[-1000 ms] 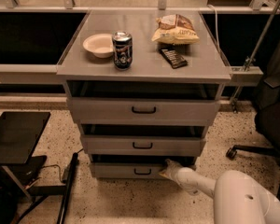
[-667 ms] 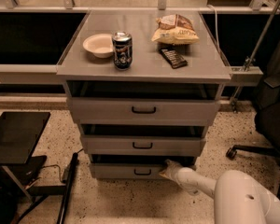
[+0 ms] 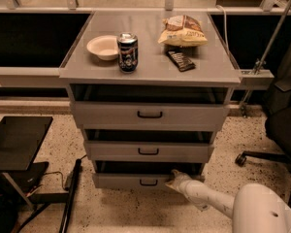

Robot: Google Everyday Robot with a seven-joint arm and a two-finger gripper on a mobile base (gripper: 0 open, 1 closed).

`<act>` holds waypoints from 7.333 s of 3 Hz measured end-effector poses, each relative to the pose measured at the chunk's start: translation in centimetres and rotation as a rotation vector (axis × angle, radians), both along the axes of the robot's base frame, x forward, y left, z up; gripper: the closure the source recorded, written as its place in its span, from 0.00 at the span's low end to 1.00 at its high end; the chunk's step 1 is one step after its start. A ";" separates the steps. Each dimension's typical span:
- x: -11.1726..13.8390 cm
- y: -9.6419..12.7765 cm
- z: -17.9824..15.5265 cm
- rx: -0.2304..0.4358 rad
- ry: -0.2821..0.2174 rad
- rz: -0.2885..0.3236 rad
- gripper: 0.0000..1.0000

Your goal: Open bottom drawer

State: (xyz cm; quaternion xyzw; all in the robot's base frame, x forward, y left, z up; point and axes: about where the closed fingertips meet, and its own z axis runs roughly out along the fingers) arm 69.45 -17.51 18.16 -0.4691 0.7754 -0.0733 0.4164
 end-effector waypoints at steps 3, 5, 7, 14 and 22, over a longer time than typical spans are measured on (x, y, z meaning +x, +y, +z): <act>-1.9 0.4 0.1 -0.006 0.002 0.007 1.00; -3.8 0.3 -0.4 0.017 -0.005 -0.005 1.00; -5.0 0.7 0.0 0.016 -0.005 0.001 1.00; -8.5 1.2 0.4 0.050 -0.012 0.000 1.00; -13.6 2.2 0.3 0.118 -0.032 0.009 1.00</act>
Offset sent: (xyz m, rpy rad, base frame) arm -0.3580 -0.0175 -0.1179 0.3356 -0.1441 -0.1727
